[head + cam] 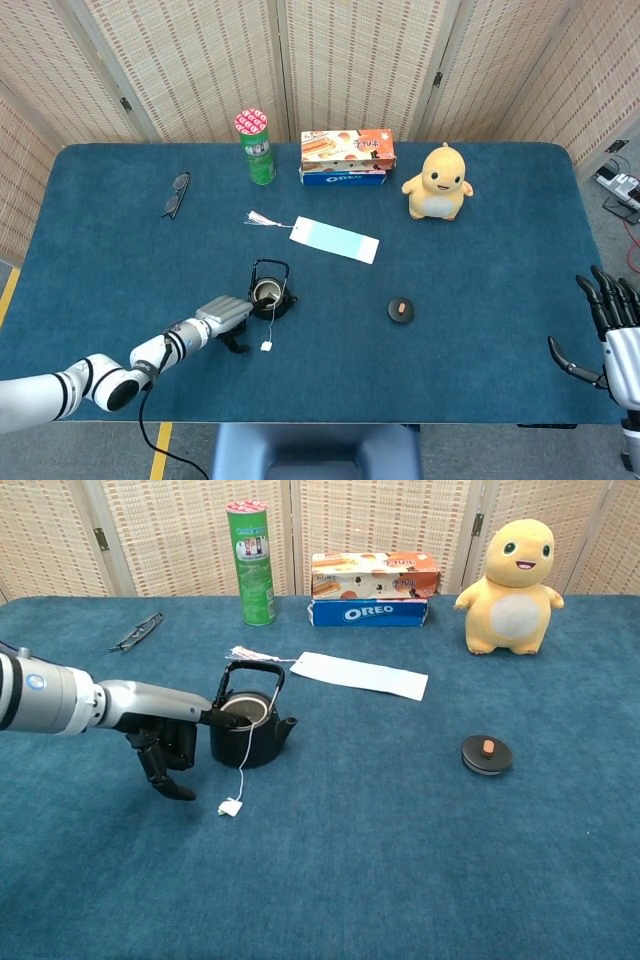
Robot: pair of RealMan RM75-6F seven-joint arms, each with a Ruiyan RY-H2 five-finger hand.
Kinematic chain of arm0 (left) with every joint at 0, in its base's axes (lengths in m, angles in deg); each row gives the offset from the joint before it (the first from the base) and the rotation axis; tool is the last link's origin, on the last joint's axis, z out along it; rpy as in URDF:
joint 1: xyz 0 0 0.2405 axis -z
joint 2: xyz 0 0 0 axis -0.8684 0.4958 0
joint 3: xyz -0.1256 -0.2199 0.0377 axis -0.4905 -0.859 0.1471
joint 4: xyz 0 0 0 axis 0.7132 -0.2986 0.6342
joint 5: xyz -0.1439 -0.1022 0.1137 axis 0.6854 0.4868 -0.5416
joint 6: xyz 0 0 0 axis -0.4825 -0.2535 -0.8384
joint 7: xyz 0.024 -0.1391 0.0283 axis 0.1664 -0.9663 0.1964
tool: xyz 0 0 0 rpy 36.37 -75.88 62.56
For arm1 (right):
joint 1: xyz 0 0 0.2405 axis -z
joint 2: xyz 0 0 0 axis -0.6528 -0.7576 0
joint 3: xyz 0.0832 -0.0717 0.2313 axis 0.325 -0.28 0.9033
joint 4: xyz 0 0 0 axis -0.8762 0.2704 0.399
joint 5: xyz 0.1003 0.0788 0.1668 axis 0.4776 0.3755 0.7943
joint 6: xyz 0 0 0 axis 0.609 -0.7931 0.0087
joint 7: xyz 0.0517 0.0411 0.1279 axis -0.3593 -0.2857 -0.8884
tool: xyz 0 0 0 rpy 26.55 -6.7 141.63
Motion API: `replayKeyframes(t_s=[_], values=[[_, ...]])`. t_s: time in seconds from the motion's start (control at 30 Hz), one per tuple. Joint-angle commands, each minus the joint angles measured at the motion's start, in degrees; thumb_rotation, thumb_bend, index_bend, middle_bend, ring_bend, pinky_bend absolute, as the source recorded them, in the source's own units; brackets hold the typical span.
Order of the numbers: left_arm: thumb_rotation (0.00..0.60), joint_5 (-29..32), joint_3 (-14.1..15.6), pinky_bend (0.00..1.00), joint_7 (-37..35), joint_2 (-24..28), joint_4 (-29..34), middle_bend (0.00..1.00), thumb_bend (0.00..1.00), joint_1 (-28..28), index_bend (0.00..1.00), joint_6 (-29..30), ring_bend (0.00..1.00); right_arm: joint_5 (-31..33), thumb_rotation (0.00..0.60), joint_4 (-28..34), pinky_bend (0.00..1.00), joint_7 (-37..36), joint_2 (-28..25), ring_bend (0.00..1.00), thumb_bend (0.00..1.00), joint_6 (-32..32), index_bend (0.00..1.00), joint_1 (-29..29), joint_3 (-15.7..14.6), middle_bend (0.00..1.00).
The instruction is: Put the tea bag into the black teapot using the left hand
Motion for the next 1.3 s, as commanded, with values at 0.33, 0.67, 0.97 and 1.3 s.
replayKeyframes(t_s=[0.33, 0.67, 0.97, 1.3], values=[[0.6, -4.4, -4.7, 1.0, -3.5, 4.0, 3.9, 1.0, 0.35, -3.7, 0.0, 8.9, 1.0, -0.6, 0.219, 0.1, 0.0, -0.1, -0.1, 0.01, 0.4, -0.4, 0.0, -0.2, -0.3, 0.0], [0.6, -11.2, -2.1, 0.94, 15.5, 15.5, 17.7, 0.71, 0.34, -20.5, 0.0, 41.8, 0.75, -1.1, 0.219, 0.8, 0.0, -0.2, -0.7, 0.01, 0.4, -0.8, 0.0, -0.2, -0.9, 0.0], [0.6, -16.7, 6.5, 0.31, 23.4, 19.3, 24.0, 0.23, 0.33, -38.5, 0.04, 62.1, 0.18, -1.0, 0.22, 2.2, 0.0, 2.2, -0.7, 0.01, 0.4, -4.4, 0.0, -1.3, -1.9, 0.0], [0.6, -20.3, 10.0, 0.25, 16.4, 13.1, 12.0, 0.21, 0.33, -50.6, 0.04, 71.0, 0.15, 1.1, 0.221, 4.0, 0.0, 7.8, 0.3, 0.0, 0.4, -9.5, 0.0, -3.2, -2.5, 0.0]])
